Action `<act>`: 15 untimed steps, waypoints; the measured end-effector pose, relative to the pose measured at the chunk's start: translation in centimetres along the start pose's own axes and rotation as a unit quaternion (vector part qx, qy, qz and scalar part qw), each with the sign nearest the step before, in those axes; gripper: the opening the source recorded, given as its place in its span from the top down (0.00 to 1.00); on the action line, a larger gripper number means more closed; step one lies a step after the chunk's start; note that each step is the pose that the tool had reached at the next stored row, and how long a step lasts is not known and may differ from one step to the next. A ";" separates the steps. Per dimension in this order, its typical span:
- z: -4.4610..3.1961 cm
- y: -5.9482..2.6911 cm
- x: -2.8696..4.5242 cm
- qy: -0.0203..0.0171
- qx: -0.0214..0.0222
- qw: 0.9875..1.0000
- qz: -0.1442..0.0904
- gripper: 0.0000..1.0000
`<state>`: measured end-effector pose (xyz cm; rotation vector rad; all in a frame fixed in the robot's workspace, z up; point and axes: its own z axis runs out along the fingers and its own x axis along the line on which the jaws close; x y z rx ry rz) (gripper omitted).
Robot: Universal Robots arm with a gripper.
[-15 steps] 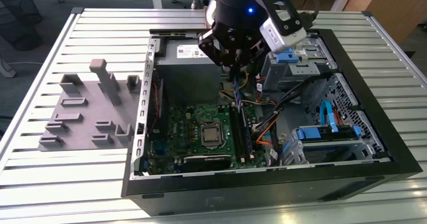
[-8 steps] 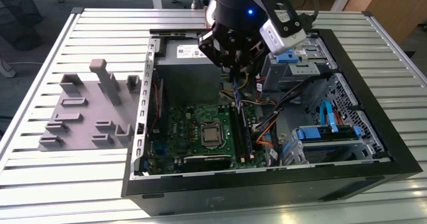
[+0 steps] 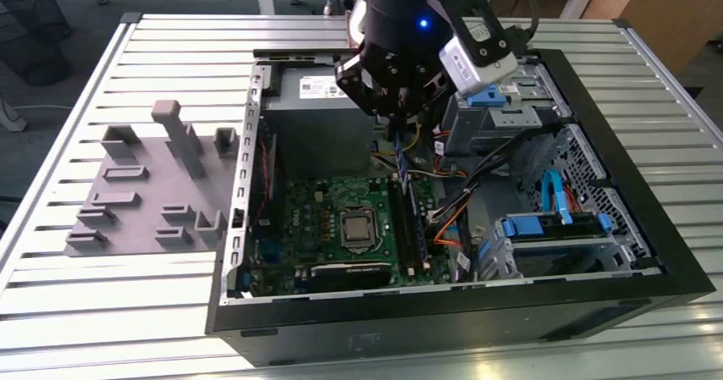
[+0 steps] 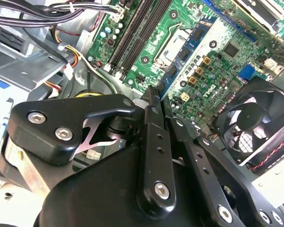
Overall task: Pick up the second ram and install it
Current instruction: 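Insert the second ram into the second slot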
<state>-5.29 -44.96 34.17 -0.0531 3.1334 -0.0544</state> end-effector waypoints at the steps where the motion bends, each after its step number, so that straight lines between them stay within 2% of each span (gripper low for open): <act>1: 0.03 -0.01 0.00 0.000 0.000 1.000 0.000 0.86; 3: 0.09 -0.02 0.00 0.000 0.000 1.000 0.000 0.86; 4: 0.77 -0.18 -0.01 0.000 0.000 1.000 0.000 0.86; 15: 1.09 -0.26 -0.02 0.000 0.000 1.000 0.000 0.86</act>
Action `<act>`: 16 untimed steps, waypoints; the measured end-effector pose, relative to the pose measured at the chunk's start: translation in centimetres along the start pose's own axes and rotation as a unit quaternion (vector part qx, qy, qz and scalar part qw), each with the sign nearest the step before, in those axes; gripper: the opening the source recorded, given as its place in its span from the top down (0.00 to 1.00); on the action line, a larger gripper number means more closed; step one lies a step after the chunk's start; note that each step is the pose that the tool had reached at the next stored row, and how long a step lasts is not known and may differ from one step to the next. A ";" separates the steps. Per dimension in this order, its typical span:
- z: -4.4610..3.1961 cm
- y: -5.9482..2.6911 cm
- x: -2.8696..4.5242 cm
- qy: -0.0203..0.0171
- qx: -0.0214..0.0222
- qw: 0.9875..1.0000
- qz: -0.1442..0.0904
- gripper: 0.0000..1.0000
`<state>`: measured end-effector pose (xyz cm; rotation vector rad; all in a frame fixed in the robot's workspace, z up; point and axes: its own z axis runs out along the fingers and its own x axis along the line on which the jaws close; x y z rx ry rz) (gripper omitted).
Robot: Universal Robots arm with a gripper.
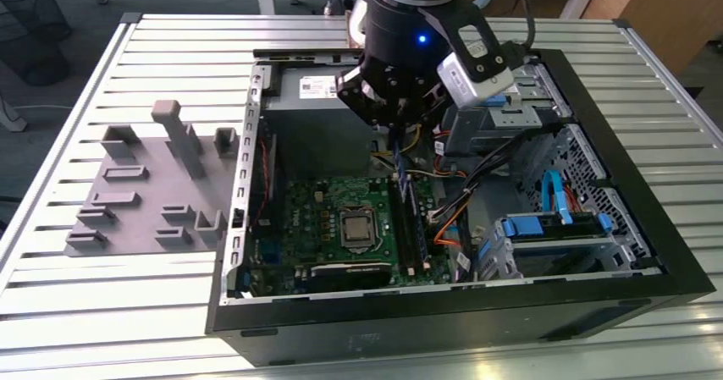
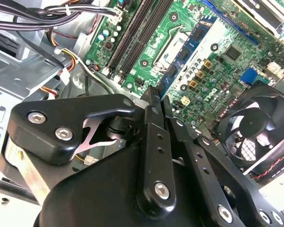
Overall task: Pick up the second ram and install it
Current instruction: 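Insert the second ram into the second slot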
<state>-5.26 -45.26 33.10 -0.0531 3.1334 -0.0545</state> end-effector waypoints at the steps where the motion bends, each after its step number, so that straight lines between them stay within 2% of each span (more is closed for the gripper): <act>1: 0.03 -0.01 0.00 0.000 0.000 1.000 0.000 0.86; 16: 0.39 -0.11 -0.01 0.000 0.000 1.000 0.000 0.86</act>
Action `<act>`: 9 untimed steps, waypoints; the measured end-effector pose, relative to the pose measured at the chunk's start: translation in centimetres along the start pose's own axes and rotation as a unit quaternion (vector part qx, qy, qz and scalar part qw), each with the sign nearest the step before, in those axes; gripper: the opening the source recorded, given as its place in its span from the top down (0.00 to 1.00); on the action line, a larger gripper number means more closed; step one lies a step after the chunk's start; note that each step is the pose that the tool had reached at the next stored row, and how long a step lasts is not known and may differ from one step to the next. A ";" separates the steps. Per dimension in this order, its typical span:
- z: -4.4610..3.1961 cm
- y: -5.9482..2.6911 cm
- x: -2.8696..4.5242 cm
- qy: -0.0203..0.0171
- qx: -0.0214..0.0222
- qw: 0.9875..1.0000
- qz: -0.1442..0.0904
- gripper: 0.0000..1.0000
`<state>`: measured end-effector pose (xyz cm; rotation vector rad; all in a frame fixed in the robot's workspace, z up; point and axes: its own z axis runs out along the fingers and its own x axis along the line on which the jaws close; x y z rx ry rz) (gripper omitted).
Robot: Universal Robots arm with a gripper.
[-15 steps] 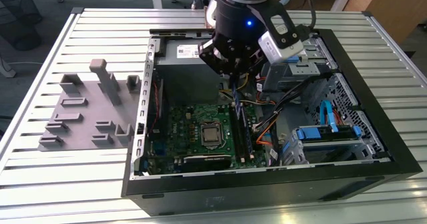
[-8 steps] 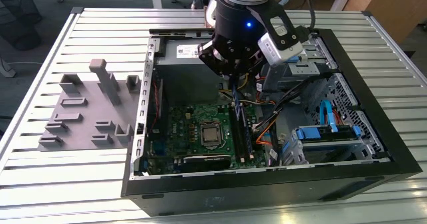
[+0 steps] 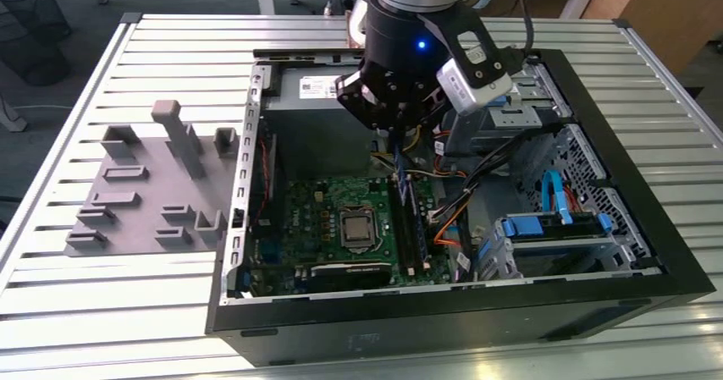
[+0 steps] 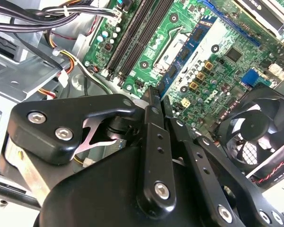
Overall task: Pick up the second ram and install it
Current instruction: 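Insert the second ram into the second slot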
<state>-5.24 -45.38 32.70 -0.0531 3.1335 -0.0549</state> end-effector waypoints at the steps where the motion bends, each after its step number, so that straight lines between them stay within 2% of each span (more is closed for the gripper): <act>1: -0.07 0.00 0.00 0.000 0.000 1.000 0.000 0.86; 9: -0.11 -0.01 0.00 0.000 -0.002 1.000 0.000 0.86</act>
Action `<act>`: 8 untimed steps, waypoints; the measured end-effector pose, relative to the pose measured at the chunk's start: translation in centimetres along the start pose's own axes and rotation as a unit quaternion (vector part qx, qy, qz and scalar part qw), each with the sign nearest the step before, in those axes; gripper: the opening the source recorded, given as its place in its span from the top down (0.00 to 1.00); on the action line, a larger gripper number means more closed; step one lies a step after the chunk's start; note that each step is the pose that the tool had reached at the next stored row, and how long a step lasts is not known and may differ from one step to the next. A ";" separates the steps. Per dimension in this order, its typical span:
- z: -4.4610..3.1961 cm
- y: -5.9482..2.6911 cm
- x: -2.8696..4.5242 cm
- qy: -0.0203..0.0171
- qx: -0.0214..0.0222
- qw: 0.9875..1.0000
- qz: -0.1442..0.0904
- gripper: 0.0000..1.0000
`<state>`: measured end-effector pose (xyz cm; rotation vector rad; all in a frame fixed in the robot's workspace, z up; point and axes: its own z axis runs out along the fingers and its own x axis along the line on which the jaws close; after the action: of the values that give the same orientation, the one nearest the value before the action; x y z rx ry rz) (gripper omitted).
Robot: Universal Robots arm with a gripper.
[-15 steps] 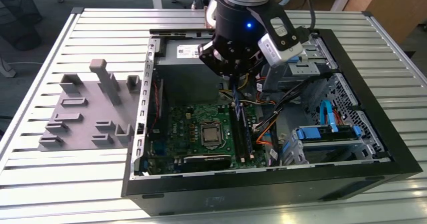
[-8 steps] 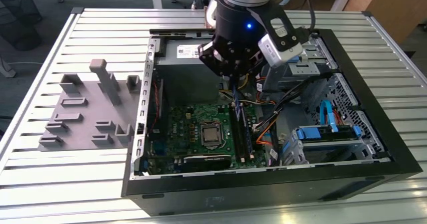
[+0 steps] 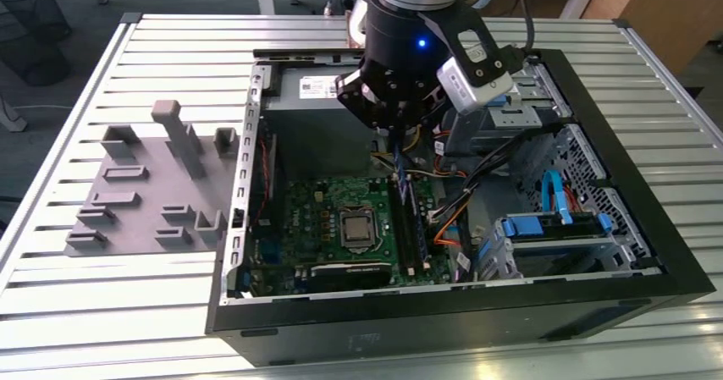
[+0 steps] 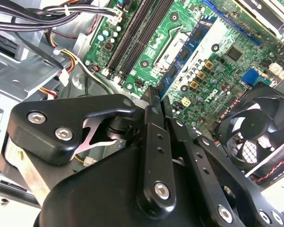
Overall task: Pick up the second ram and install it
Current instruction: 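Insert the second ram into the second slot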
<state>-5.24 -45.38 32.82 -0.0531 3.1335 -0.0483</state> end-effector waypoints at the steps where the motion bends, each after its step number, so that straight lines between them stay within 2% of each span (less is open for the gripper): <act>1: 0.00 0.00 0.00 0.000 0.000 1.000 0.000 0.86; 8: 0.36 0.01 0.00 0.000 0.000 1.000 0.000 0.86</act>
<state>-5.24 -45.38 32.45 -0.0531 3.1334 -0.0481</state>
